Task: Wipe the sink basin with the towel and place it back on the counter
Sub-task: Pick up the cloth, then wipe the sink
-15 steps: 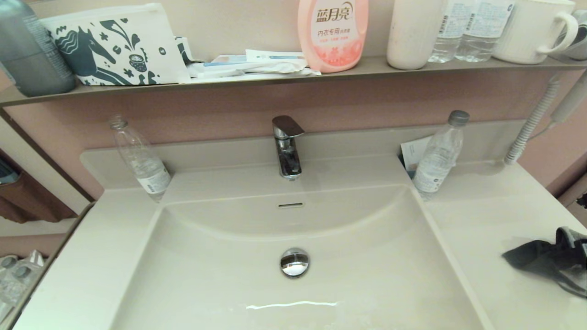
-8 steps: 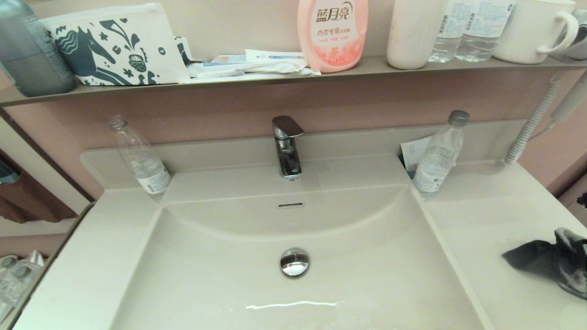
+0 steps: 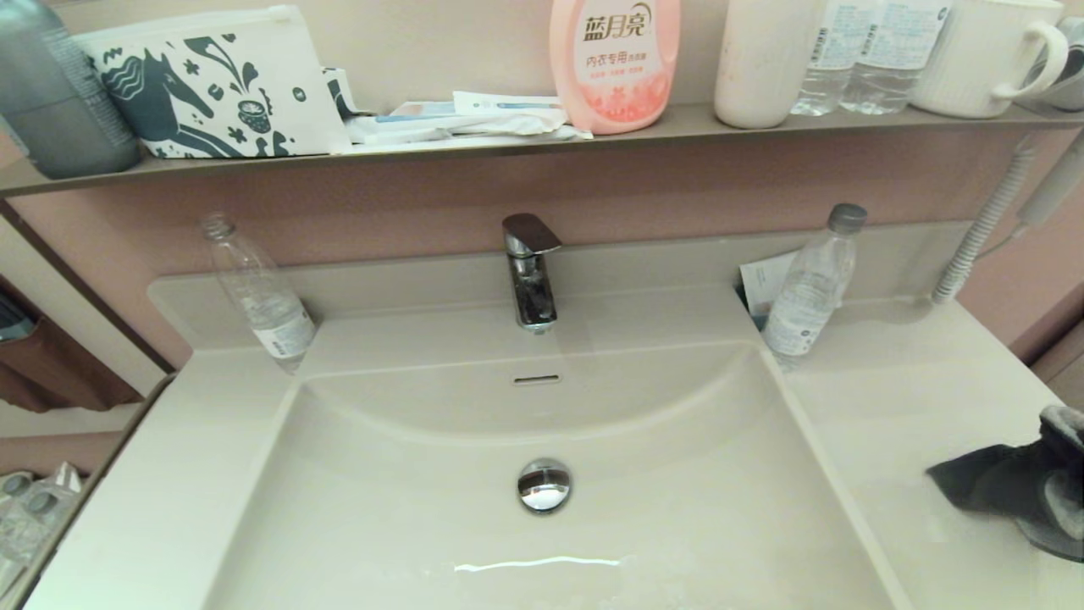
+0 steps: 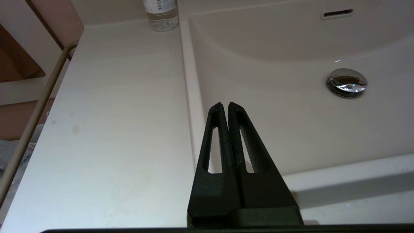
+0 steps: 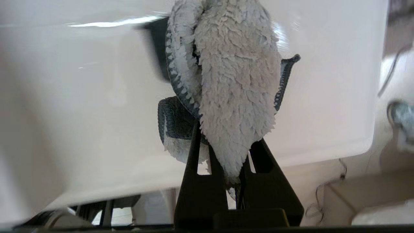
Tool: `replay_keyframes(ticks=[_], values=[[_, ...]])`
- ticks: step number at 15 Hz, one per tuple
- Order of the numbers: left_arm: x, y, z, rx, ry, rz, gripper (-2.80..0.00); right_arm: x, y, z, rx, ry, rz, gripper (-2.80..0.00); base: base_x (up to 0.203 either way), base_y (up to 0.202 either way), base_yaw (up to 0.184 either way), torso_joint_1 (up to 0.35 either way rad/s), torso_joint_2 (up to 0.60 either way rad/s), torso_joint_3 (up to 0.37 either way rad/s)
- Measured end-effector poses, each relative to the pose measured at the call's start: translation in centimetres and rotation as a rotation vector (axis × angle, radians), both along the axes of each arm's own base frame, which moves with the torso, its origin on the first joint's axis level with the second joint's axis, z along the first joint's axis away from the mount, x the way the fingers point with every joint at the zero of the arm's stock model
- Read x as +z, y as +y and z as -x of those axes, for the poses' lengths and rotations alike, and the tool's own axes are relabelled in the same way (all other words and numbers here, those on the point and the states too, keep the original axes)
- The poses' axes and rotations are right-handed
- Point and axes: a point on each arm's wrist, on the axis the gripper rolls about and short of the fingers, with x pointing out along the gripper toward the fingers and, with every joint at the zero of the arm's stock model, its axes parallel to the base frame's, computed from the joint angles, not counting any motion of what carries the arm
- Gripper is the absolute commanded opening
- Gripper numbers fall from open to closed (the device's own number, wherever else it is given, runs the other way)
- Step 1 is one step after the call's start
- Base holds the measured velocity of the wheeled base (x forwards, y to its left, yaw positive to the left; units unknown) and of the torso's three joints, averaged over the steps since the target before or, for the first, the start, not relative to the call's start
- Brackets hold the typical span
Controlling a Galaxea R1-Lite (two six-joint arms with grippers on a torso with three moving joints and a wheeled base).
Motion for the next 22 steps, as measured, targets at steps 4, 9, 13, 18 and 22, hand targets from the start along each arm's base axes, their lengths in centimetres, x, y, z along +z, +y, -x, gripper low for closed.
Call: replay_keyframes(ticks=[4, 9, 13, 18, 22], values=[[0.0, 0.0, 0.0, 0.0, 0.0, 0.0, -2.8, 4.1, 5.7, 2.0, 0.164, -0.11, -0.077, -2.8, 0.0, 0.0, 0.0, 0.0, 0.0, 0.0], [0.0, 0.0, 0.0, 0.0, 0.0, 0.0, -2.8, 9.3, 12.1, 3.9, 0.37, -0.206, -0.312, -2.8, 0.0, 0.0, 0.0, 0.0, 0.0, 0.0], [0.0, 0.0, 0.0, 0.0, 0.0, 0.0, -2.8, 8.6, 16.9, 1.3, 0.393, -0.075, -0.407, -2.8, 0.0, 0.0, 0.0, 0.0, 0.0, 0.0], [0.0, 0.0, 0.0, 0.0, 0.0, 0.0, -2.8, 2.7, 22.9, -3.0, 0.256, 0.159, -0.34, -2.8, 0.0, 0.0, 0.0, 0.0, 0.0, 0.0], [0.0, 0.0, 0.0, 0.0, 0.0, 0.0, -2.8, -2.7, 26.8, -3.3, 0.221, 0.291, -0.159, -2.8, 0.0, 0.0, 0.0, 0.0, 0.0, 0.0]])
